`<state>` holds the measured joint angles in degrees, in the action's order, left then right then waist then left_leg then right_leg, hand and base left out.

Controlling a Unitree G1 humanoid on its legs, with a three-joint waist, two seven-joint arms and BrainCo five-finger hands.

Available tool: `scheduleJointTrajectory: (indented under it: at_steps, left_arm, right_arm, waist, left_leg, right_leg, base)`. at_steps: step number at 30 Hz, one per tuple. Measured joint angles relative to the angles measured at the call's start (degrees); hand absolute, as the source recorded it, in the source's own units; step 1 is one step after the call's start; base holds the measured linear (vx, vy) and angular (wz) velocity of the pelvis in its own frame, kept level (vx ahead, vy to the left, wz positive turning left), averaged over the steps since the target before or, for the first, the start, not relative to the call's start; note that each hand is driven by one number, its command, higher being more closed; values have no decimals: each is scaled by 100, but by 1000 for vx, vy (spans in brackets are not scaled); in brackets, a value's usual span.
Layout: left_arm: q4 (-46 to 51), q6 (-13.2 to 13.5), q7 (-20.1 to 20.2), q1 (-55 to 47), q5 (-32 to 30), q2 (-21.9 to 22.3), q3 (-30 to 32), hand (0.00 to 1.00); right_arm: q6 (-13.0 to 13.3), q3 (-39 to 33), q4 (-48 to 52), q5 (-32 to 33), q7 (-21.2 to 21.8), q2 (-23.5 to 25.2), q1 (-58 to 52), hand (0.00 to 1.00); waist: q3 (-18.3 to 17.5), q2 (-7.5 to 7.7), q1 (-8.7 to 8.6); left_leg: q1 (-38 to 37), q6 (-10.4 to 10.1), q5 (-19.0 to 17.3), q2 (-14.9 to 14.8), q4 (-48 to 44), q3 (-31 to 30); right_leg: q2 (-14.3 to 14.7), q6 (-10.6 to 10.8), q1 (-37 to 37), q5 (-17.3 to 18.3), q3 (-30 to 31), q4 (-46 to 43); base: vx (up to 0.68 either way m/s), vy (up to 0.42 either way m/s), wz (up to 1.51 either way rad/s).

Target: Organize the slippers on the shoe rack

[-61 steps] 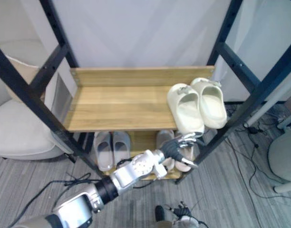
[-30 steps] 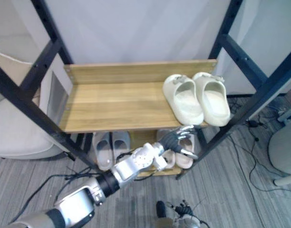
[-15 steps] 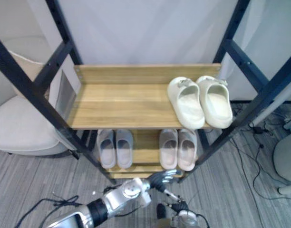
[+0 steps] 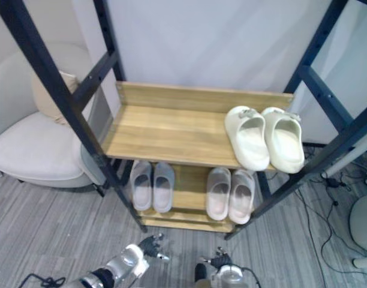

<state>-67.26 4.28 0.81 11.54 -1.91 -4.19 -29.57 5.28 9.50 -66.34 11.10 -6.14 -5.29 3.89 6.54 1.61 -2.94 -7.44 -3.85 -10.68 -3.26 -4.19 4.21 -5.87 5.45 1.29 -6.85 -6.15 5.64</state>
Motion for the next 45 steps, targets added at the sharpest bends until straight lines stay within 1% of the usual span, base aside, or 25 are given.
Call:
scheduleJointTrajectory:
  at_steps: [9,11,13,16,18,19,21,22,23,24,26,27,28,29,30,31,32,34,35,36,37,38,39,41,45]
  left_arm:
    - [-75,-18,-335,-549,-253,-186,1544,0]
    - [-75,-21,-367,-627,-256,-203,1837,0]
    - [56,-21,-490,-632,-253,-205,2155,0]
    - [202,-21,-567,-657,-253,-177,2253,0]
    - [302,-24,-571,-769,-254,-128,2355,0]
    - [452,-24,-573,-826,-254,-136,2363,0]
    - [546,-17,-572,-992,-254,-153,2360,0]
    - [581,-14,-569,-1049,-252,-170,2358,0]
    - [562,-20,-568,-1121,-237,-100,2366,0]
    - [568,-19,-565,-1111,-247,-41,2396,0]
    - [581,-9,-558,-1104,-240,-52,2393,0]
    - [581,-7,-560,-1110,-215,-71,2385,0]
    - [573,-2,-558,-1154,-165,-105,2339,0]
    - [570,-1,-556,-1099,-127,-154,2278,0]
    - [589,15,-561,-1061,-123,-166,2237,0]
    - [591,17,-559,-1017,-93,-182,2171,0]
    - [606,20,-557,-998,-19,-180,2174,0]
    - [611,38,-550,-974,-12,-185,2191,0]
    - [603,38,-551,-974,-14,-187,2198,0]
    - [578,37,-548,-967,-18,-177,2196,0]
    - [572,40,-541,-964,-17,-146,2185,0]
    - [553,41,-540,-965,-15,-148,2182,0]
    - [430,39,-535,-935,-16,-93,2183,0]
    - [362,39,-522,-953,-16,-93,2204,0]
    - [312,40,-517,-997,-18,-162,2353,0]
  right_arm:
    - [30,-52,-202,-246,65,3,8,0]
    - [56,-142,-201,-274,88,5,5,0]
    - [76,-229,-207,-394,112,6,-23,0]
    - [77,-257,-208,-430,118,-11,18,0]
    - [78,-267,-206,-432,118,14,69,0]
    - [83,-311,-204,-437,122,38,104,0]
    - [96,-508,-196,-437,126,48,119,0]
    - [102,-560,-189,-435,129,56,107,0]
    - [115,-674,-170,-435,138,48,45,0]
    - [119,-791,-116,-435,133,15,-60,0]
    - [142,-914,117,-451,170,-11,-390,0]
    - [154,-970,262,-354,239,-55,-545,0]
    - [212,-984,330,-377,278,-106,-558,0]
    - [233,-976,411,-394,333,-112,-525,0]
    - [257,-984,476,-419,368,-106,-517,0]
    - [263,-982,479,-440,387,-79,-437,0]
    - [257,-973,448,-442,384,-45,-453,0]
    - [260,-976,432,-442,378,50,-513,0]
    - [257,-975,426,-442,377,96,-514,0]
    - [260,-926,406,-441,386,152,-530,0]
    - [259,-919,368,-465,391,182,-528,0]
    - [265,-926,360,-480,388,160,-523,0]
    - [265,-908,299,-507,387,98,-470,0]
    - [241,-739,230,-653,385,80,-423,0]
    - [250,-421,242,-666,388,98,-401,0]
  waist:
    - [-2,17,51]
    - [-20,10,77]
    - [-37,29,81]
    - [-4,-15,163]
    - [-4,-16,252]
    - [3,-24,273]
    - [20,-85,345]
    - [-1,-77,342]
    - [-46,-134,330]
    - [-49,-203,319]
    - [-49,-135,307]
    - [-37,-91,292]
    - [-10,-30,243]
    - [60,92,168]
    - [96,188,152]
    - [153,174,148]
    - [143,184,138]
    - [106,248,159]
    - [93,269,158]
    - [52,325,155]
    - [-26,304,177]
    - [-71,243,195]
    - [-142,90,216]
    - [-188,19,305]
    - [-195,191,290]
  left_leg:
    - [-54,-5,3,-9,18,-239]
    - [59,-17,15,14,3,-416]
    - [393,-37,158,85,-6,-883]
    - [668,-71,293,129,-32,-1211]
    - [1072,-213,421,194,-471,-1143]
    - [1312,-230,475,190,-786,-916]
    - [1340,-86,601,125,-722,-654]
    - [1267,-19,650,81,-469,-510]
    - [1233,102,592,30,-443,-230]
    - [1258,186,434,-3,-507,-7]
    - [1329,289,282,131,-829,16]
    - [1320,395,162,291,-1022,130]
    - [1290,387,39,371,-1064,113]
    - [1295,444,-42,570,-1210,-28]
    - [1344,464,-56,687,-1291,-200]
    - [1358,440,-75,707,-1317,-460]
    - [1373,432,-32,689,-1311,-798]
    - [1367,394,134,749,-1190,-1237]
    - [1357,335,201,810,-1142,-1415]
    - [1339,273,308,916,-985,-1640]
    - [1332,225,406,909,-797,-1792]
    - [1334,199,489,877,-641,-1868]
    - [1283,130,744,736,-226,-1979]
    - [1193,42,945,529,227,-1994]
    - [1146,-104,1087,400,408,-2219]
  right_leg:
    - [-6,5,177,95,-279,-2]
    - [-33,0,206,134,-460,-2]
    - [-108,-20,121,167,-901,-14]
    - [-150,-31,50,172,-1247,-49]
    - [-205,-83,59,217,-1469,-74]
    - [-225,-210,-14,379,-1511,-258]
    - [-232,-263,-21,697,-1688,-538]
    - [-317,-215,-52,852,-1864,-635]
    - [-318,-192,-110,952,-2029,-767]
    - [-327,-133,-116,1096,-2185,-957]
    - [-647,61,-311,1527,-2241,-1708]
    - [-879,242,-383,1782,-2226,-2248]
    - [-1119,347,-512,1884,-2107,-2925]
    - [-1362,276,-874,1921,-1491,-3853]
    - [-1395,21,-1258,1772,-843,-4587]
    - [-1138,-4,-1567,1812,-125,-4956]
    - [-725,43,-1579,1969,418,-4856]
    - [-341,80,-1374,2004,829,-4196]
    - [-283,68,-1227,1969,886,-3775]
    - [-292,8,-987,1955,822,-3124]
    - [-309,23,-753,1980,748,-2702]
    - [-298,12,-676,1978,650,-2440]
    - [-236,-42,-572,1787,433,-1967]
    - [-81,-113,-476,1576,352,-1552]
    - [69,-202,-141,1465,-18,-1157]
  base:
    - [12,-12,14]
    - [-9,-22,46]
    - [-17,-46,93]
    - [-2,-49,83]
    - [-67,-34,78]
    - [-101,-35,81]
    - [-128,-54,74]
    - [-133,-38,82]
    - [-117,-17,93]
    - [-55,29,94]
    - [5,73,58]
    - [61,122,31]
    - [49,89,47]
    - [-19,40,67]
    - [-37,5,99]
    - [37,-16,130]
    - [70,-44,151]
    - [78,-93,144]
    - [84,-154,131]
    - [88,-190,106]
    - [91,-199,85]
    - [143,-242,65]
    - [132,-192,47]
    - [104,-161,19]
    - [74,-109,46]
